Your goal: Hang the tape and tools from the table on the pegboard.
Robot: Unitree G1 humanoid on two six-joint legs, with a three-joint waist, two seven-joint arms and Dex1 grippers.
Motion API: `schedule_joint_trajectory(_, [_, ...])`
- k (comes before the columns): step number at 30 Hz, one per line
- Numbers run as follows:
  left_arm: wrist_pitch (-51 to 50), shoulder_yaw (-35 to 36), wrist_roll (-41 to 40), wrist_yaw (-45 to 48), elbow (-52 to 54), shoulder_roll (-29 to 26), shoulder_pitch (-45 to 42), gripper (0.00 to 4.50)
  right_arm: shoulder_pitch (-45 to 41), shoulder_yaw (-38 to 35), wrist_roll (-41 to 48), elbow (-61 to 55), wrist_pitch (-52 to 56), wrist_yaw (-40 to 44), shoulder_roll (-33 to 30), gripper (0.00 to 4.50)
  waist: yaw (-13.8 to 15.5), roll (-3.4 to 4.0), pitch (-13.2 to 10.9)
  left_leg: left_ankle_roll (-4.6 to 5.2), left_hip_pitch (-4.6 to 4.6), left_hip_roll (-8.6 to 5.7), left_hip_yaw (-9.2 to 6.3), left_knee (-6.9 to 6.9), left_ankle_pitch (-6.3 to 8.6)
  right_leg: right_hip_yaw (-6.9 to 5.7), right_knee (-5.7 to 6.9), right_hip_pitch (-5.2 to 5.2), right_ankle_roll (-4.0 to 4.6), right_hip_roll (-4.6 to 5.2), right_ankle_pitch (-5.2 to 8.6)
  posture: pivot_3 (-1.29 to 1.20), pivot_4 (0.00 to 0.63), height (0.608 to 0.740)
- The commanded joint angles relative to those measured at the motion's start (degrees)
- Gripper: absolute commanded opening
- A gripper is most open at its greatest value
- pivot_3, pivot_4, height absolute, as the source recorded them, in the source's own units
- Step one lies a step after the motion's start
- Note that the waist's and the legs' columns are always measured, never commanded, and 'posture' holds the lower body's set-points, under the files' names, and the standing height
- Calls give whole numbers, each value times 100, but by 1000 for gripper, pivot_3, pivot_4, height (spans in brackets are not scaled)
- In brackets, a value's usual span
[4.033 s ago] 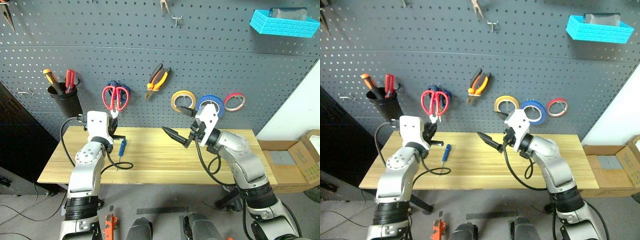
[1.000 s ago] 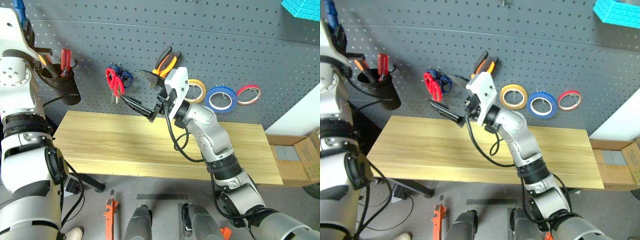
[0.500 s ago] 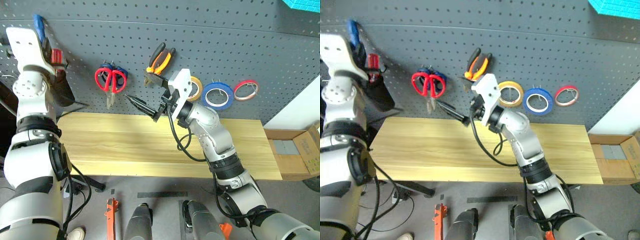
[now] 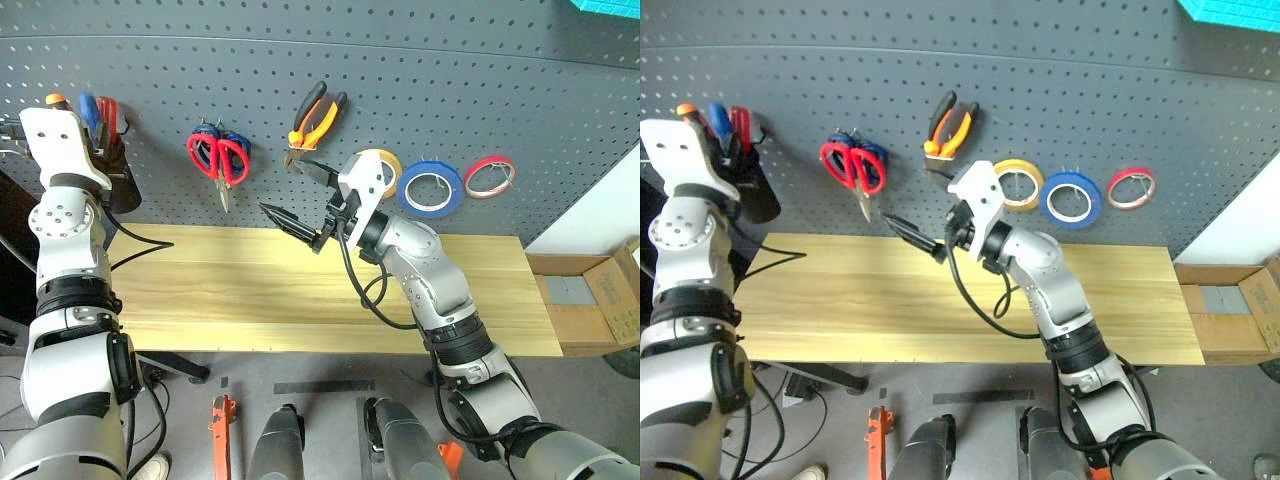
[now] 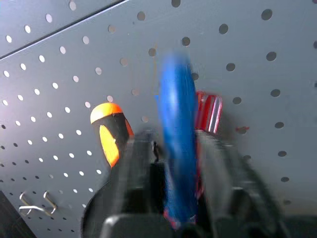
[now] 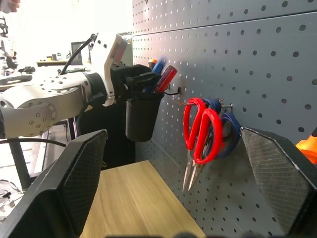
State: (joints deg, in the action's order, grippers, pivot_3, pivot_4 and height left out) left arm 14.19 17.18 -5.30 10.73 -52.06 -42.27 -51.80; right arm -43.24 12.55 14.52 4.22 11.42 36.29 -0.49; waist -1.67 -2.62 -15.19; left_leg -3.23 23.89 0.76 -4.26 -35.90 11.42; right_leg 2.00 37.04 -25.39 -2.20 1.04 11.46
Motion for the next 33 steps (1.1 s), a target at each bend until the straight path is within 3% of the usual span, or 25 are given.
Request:
schedule_joint_trajectory(1, [-71, 128, -100, -21, 357, -120, -25, 3286, -112, -25, -17, -84, -153, 38, 28, 4500, 1, 0, 0, 0, 0, 0, 0, 0, 0, 0, 0, 0, 0, 0, 0, 56, 258, 740])
schedule_joint_trajectory(4, [-193, 179, -169, -38, 415, -99, -24, 4310, -116, -5, -46, -53, -203, 23, 45, 4500, 1, 0, 0, 0, 0, 0, 0, 0, 0, 0, -1, 0, 0, 0, 0, 57, 252, 740])
schedule_joint_trajectory(5, [-253, 204, -211, -41, 449, -78, -18, 4451, -121, -7, -51, -44, -218, 23, 44, 4500, 1, 0, 0, 0, 0, 0, 0, 0, 0, 0, -1, 0, 0, 0, 0, 57, 252, 740])
schedule_joint_trajectory(9, [-581, 385, -480, -27, 898, 43, 276, 4451, -84, -17, -108, -55, -299, 44, -28, 4500, 0, -2, 2, 0, 0, 0, 1, 1, 0, 1, -2, 0, 0, 0, 0, 45, 228, 740])
schedule_joint_trajectory(12, [-1019, 604, -736, -159, 1837, 219, 793, 4451, 59, -1, -154, -267, -319, 156, -256, 4500, 0, -6, 5, 0, 0, 0, 1, 1, 0, 2, -3, 0, 15, 2, -9, 40, 204, 740])
schedule_joint_trajectory(18, [-3052, 535, -1432, -771, 5800, 1015, 2239, 4451, 882, -113, -207, -1379, 113, 310, -1178, 4500, 72, -43, 31, -3, 11, -4, -8, 1, 0, -5, -8, 2, 26, 14, -17, 45, 153, 740])
schedule_joint_trajectory(23, [-4272, 101, -1806, -1166, 7502, 1908, 3186, 4451, 1643, -357, -279, -1848, 811, -496, -1252, 4500, 104, -32, 189, -4, -3, -6, -1, -3, -1, 3, -12, 13, 24, 12, -17, 28, 109, 740])
schedule_joint_trajectory(27, [-4440, -397, -1586, -1394, 7682, 2642, 3846, 4451, 2058, -479, -547, -1790, 1136, -1274, -1069, 4500, 44, -30, 342, -3, -42, -4, 18, -6, -2, 22, -14, 43, -2, 1, -2, 1, 83, 740])
schedule_joint_trajectory(33, [-4687, -747, -1315, -1594, 6549, 3389, 4234, 4451, 2482, -185, -1395, -1202, 1390, -2016, -1091, 4500, -38, -20, 592, 3, -124, -4, 35, -9, -3, 36, -36, 133, 29, -2, 17, -36, 53, 740])
